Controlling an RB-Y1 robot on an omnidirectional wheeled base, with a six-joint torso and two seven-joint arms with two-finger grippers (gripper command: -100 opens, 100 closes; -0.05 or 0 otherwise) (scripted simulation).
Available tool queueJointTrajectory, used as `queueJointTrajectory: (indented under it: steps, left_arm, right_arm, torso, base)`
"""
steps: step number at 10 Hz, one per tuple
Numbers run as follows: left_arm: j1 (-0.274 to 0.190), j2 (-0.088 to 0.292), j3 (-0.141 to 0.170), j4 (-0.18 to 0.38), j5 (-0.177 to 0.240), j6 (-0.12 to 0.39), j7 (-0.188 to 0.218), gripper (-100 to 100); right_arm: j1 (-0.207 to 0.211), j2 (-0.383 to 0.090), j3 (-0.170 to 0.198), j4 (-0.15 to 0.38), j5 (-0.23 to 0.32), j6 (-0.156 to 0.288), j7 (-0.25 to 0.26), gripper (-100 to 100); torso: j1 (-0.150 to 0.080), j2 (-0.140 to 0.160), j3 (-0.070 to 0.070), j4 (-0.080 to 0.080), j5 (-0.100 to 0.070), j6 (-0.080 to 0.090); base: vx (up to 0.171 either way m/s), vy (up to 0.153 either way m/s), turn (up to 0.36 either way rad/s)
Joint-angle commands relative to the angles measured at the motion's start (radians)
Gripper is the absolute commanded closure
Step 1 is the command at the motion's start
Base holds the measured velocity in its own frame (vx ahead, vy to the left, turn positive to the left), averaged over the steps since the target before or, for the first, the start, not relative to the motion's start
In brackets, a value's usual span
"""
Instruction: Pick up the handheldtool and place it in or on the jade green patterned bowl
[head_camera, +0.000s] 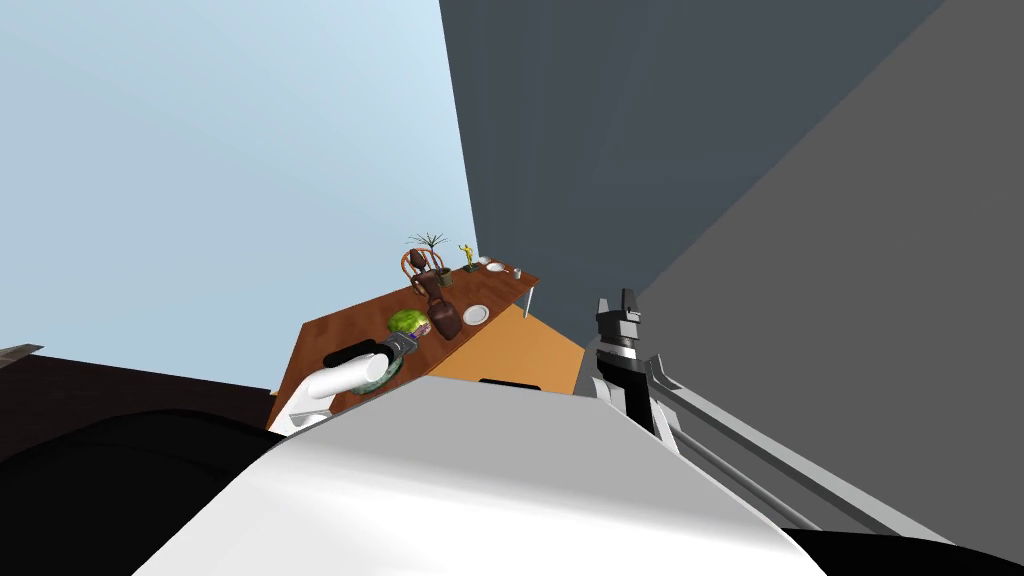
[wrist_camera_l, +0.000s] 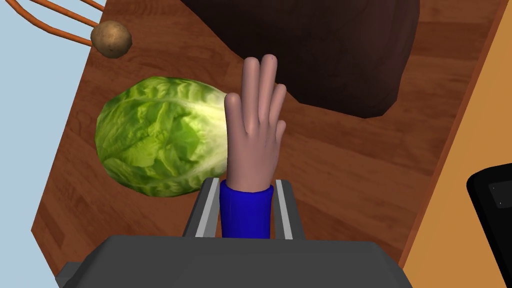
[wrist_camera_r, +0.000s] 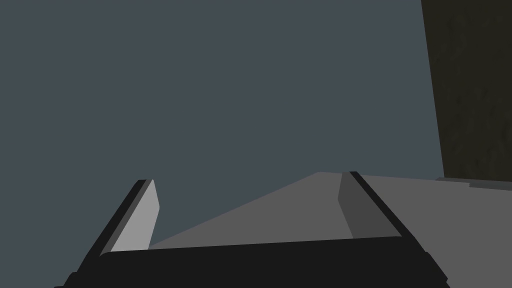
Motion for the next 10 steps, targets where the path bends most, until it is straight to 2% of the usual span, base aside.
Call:
queueJointTrajectory:
  steps: [1,4,10]
  left_arm:
    - [0.019,0.014,0.012,-0.03,0.017,0.03,0.008,100]
    - [0.045,0.027,0.03,-0.059,0.036,0.087,0.007,100]
    - [0.09,0.038,0.061,-0.094,0.067,0.192,-0.006,100]
  right_arm:
    - [0.0,0.0,0.0,0.0,0.0,0.0,0.0,0]
    - [0.0,0.0,0.0,0.0,0.0,0.0,0.0,0]
    - [0.0,0.0,0.0,0.0,0.0,0.0,0.0,0]
  torso:
    - [0.0,0.0,0.0,0.0,0.0,0.0]
    - [0.009,0.003,0.001,0.0,0.002,-0.001]
    - [0.011,-0.001,-0.001,-0.002,0.003,0.0]
  base:
    - [-0.047,0.034,-0.023]
    - [-0.072,0.11,-0.049]
    - [-0.049,0.116,-0.054]
